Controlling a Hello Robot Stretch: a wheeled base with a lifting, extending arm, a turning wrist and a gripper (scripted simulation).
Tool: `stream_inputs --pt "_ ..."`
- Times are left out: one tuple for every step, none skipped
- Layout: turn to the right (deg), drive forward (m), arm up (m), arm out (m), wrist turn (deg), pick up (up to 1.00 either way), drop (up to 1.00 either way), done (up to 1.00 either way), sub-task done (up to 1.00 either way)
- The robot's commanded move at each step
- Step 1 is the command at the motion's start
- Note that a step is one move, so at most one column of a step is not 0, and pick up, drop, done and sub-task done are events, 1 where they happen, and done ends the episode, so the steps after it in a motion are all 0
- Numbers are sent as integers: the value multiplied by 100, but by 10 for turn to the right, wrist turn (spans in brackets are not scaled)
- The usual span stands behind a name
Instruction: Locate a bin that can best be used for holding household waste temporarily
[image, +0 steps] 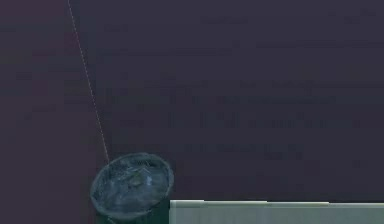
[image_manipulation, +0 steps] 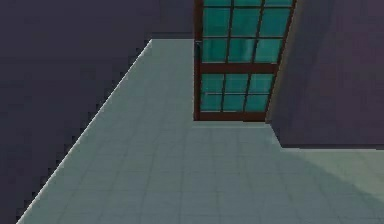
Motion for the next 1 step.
stream_inputs --pt "-180 0 0 0 0 0 0 0 0"
